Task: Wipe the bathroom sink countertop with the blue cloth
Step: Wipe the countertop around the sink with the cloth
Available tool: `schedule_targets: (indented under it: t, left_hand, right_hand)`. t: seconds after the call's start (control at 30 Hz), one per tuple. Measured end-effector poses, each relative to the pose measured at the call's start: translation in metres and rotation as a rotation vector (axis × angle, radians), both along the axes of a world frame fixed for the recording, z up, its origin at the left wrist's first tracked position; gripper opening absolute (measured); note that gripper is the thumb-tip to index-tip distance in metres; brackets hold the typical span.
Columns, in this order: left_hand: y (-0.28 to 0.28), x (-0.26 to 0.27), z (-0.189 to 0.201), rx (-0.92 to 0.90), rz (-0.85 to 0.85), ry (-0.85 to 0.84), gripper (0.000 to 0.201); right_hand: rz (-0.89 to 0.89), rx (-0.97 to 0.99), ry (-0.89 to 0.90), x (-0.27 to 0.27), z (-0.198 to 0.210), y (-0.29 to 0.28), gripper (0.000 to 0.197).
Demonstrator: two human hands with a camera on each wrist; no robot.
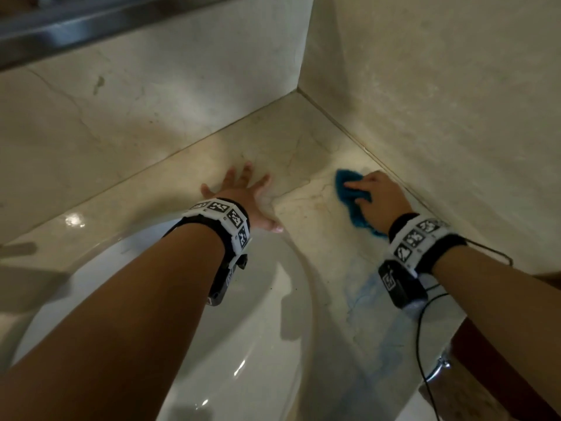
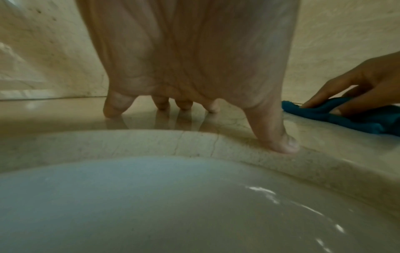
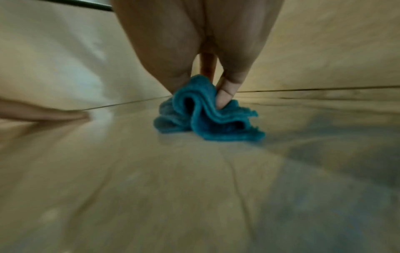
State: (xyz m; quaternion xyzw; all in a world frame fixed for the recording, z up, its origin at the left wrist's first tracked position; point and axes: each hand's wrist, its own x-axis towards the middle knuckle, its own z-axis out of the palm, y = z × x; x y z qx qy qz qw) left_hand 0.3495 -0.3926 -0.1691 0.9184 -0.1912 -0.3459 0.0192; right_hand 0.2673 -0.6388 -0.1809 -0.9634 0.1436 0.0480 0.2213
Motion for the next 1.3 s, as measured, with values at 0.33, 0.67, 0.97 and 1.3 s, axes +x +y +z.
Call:
schedule_targets:
  t: [0.33,0.67,0.97,1.3]
  left_hand:
    - [0.000,-0.002,-0.002,-0.015,0.005,-0.024,0.110]
    - [-0.001,0.000,-0.005,-0.003,-0.002,-0.025,0.111]
    - [0.001,-0.002,0.001,0.010,-0.018,-0.036,0.107]
    - [-0.033,-0.023,0.003,0.020,-0.237,0.010,0.116]
  right_hand:
    - [0.422,0.071,-0.049,-0.045,-0.009,0.068,0.017]
    - [0.090,0.327,-0.056,-0.013,0.003,0.045,0.021]
    - [0.571,0.189,0.162,-0.073,0.011,0.052,0.021]
    - [-0.164,0.009,-0.117,-0.012,-0.002,-0.026,0.035]
